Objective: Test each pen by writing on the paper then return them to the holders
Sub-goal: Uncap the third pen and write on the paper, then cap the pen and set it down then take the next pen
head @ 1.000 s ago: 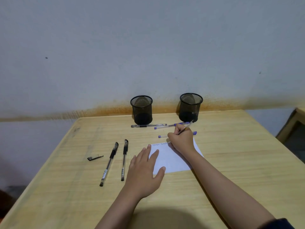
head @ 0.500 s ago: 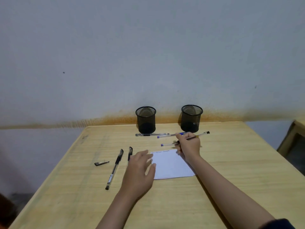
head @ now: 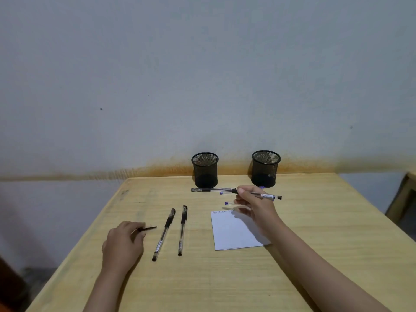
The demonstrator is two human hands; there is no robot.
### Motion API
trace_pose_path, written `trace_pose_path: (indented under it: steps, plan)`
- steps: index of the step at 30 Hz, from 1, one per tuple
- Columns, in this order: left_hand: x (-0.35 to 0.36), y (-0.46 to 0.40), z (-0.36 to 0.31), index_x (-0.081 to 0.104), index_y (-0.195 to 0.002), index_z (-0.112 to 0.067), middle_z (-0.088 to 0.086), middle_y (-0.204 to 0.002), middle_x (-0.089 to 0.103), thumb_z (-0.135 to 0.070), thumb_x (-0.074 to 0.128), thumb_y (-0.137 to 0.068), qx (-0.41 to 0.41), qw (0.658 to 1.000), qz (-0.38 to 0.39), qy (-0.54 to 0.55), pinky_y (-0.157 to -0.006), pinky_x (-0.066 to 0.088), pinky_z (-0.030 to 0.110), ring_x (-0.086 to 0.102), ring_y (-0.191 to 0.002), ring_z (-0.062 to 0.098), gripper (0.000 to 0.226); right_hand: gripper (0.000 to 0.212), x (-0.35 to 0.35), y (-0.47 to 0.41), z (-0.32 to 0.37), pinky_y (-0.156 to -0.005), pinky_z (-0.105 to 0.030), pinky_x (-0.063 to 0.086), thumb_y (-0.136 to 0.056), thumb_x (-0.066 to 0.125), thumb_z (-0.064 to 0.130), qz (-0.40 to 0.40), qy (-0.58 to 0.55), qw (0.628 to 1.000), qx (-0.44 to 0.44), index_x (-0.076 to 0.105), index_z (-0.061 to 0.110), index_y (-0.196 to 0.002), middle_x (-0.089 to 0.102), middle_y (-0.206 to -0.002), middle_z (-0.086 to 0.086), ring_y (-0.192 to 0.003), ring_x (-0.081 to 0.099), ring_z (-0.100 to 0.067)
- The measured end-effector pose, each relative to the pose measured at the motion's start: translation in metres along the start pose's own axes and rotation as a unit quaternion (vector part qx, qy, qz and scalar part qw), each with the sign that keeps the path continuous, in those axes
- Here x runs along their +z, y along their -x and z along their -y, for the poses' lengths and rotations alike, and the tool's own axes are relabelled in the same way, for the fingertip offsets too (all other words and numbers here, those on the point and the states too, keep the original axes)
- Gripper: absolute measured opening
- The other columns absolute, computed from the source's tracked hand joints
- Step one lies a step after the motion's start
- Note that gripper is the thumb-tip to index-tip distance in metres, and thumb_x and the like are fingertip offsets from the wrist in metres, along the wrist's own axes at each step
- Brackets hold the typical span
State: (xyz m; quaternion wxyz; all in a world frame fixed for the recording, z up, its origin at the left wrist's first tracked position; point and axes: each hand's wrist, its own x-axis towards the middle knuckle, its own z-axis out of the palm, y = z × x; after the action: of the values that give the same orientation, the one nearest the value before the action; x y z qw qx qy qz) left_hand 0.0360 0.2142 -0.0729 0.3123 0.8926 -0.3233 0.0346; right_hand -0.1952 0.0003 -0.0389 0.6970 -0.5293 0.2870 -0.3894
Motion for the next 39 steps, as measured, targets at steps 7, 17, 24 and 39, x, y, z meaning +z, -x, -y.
trace_pose_path:
  steps: [7,17,24,39]
  plan:
    - [-0.004,0.001,-0.022,0.069,-0.087,-0.017,0.001,-0.089,0.068,-0.008,0.065,-0.084,-0.028,0.972,-0.009,0.232,-0.072,0.044,0.031,0.063,-0.090,0.022,0.010,0.018,0.019,0.034,0.001,-0.070,-0.032,0.052,-0.094,0.055,0.019,0.087,0.013,0.996,0.010,0.070,0.010,-0.095,0.071,-0.083,-0.010,-0.082,0.066,-0.020]
    - [-0.018,0.022,-0.087,0.072,-0.092,-0.013,0.000,-0.086,0.075,0.003,0.059,-0.085,0.082,0.909,0.093,0.399,-0.074,0.053,0.015,0.069,-0.081,0.008,0.022,0.026,0.035,0.052,0.016,-0.071,-0.028,0.053,-0.081,0.055,0.026,0.132,0.065,0.988,-0.047,0.074,0.016,-0.096,0.076,-0.085,-0.010,-0.082,0.069,-0.016]
    - [-0.013,0.025,-0.094,0.073,-0.093,-0.009,0.002,-0.084,0.074,0.002,0.057,-0.087,0.110,0.900,0.126,0.402,-0.071,0.051,0.014,0.068,-0.073,0.010,0.020,0.026,0.033,0.053,0.012,-0.069,-0.025,0.054,-0.080,0.055,0.025,0.139,0.093,0.984,-0.064,0.073,0.014,-0.095,0.076,-0.082,-0.007,-0.081,0.070,-0.014]
    - [-0.016,0.027,-0.099,0.075,-0.084,-0.014,0.007,-0.071,0.072,0.007,0.054,-0.088,0.106,0.897,0.191,0.384,-0.064,0.049,0.014,0.063,-0.063,0.009,0.029,0.007,0.032,0.059,0.012,-0.073,-0.024,0.054,-0.091,0.059,0.005,0.179,0.121,0.972,-0.094,0.066,0.007,-0.089,0.075,-0.077,-0.003,-0.085,0.073,-0.019]
